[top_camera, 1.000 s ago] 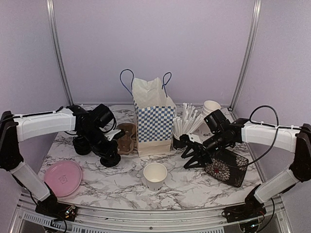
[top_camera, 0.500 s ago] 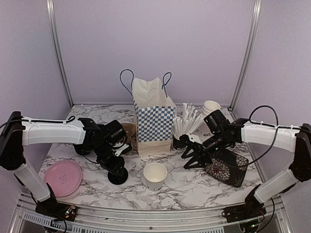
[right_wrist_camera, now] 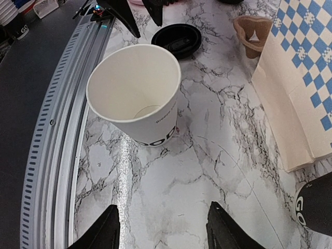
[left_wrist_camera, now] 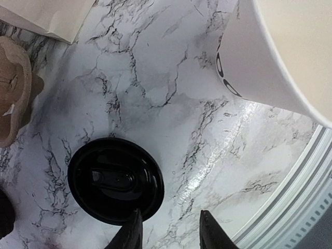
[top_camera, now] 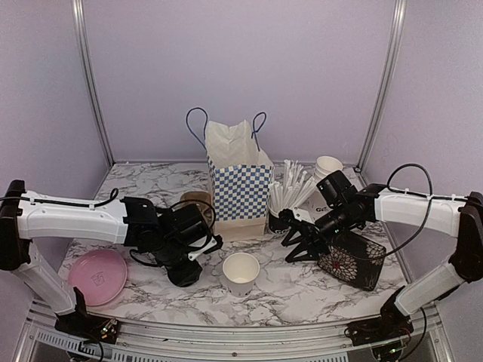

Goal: Pack the takeout coffee

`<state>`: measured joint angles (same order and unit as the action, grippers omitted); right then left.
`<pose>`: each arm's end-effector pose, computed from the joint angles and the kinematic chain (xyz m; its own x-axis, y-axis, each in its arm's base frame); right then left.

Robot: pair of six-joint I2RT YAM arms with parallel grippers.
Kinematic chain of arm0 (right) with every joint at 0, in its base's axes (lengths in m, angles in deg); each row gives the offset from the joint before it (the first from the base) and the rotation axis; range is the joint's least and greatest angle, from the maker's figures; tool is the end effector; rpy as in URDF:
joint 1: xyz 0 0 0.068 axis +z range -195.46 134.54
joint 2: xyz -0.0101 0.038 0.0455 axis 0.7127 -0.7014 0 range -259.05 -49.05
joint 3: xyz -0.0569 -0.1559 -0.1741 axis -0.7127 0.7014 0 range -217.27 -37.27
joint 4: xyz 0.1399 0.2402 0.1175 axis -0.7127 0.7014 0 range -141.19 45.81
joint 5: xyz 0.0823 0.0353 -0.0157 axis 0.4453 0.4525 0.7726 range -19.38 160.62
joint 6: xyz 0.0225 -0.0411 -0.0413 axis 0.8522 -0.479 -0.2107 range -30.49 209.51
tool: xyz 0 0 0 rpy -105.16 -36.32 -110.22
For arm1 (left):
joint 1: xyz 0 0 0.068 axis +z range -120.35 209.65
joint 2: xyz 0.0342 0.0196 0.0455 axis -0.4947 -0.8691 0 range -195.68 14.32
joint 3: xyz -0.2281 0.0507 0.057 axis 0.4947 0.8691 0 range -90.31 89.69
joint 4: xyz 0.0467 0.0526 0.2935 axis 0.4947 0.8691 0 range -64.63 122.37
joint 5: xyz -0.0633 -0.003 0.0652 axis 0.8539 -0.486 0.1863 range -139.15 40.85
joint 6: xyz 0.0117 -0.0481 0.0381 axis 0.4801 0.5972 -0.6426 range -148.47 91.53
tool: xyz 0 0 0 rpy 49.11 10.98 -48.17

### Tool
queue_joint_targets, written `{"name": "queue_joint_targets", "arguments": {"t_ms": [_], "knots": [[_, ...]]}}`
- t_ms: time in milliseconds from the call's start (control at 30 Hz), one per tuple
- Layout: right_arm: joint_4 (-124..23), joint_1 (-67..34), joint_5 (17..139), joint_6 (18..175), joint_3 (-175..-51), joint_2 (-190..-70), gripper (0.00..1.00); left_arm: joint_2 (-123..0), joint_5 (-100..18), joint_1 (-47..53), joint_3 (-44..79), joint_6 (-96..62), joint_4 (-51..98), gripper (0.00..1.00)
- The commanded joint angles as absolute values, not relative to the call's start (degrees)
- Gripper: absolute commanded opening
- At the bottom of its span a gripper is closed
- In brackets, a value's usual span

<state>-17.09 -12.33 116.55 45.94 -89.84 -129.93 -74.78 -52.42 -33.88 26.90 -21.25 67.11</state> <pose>0.2449 0.2006 0.1626 -0.0837 -0.6271 -0.7745 -0.9889 -0.0436 0.1421 0.1568 -0.3087 0.1575 -0.5212 0.7654 -0.3775 0.8252 0.5647 0.0055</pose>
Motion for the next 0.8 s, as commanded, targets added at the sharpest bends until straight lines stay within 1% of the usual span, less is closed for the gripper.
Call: {"name": "queue_joint_targets", "arguments": {"t_ms": [0, 133, 233, 433, 767], "knots": [[-16.87, -12.64, 116.77, 45.28, -90.47, -128.13, 0.55, -75.69, -57.77, -33.46, 29.12, -25.31, 65.17, 0.40], [-17.03, -12.63, 116.75, 45.31, -90.24, -127.89, 0.55, -77.16, -56.25, -33.46, 31.13, -26.96, 63.51, 0.47], [-17.02, -12.59, 116.67, 45.31, -90.26, -128.04, 0.55, -77.65, -56.07, -33.46, 32.51, -27.52, 62.59, 0.47], [-17.03, -12.59, 116.66, 45.18, -90.27, -128.48, 0.55, -79.17, -59.27, -33.46, 33.53, -28.18, 61.21, 0.39], [-17.01, -12.62, 116.28, 45.13, -90.22, -128.76, 0.55, -81.75, -57.87, -33.44, 34.41, -30.91, 60.21, 0.30]]}}
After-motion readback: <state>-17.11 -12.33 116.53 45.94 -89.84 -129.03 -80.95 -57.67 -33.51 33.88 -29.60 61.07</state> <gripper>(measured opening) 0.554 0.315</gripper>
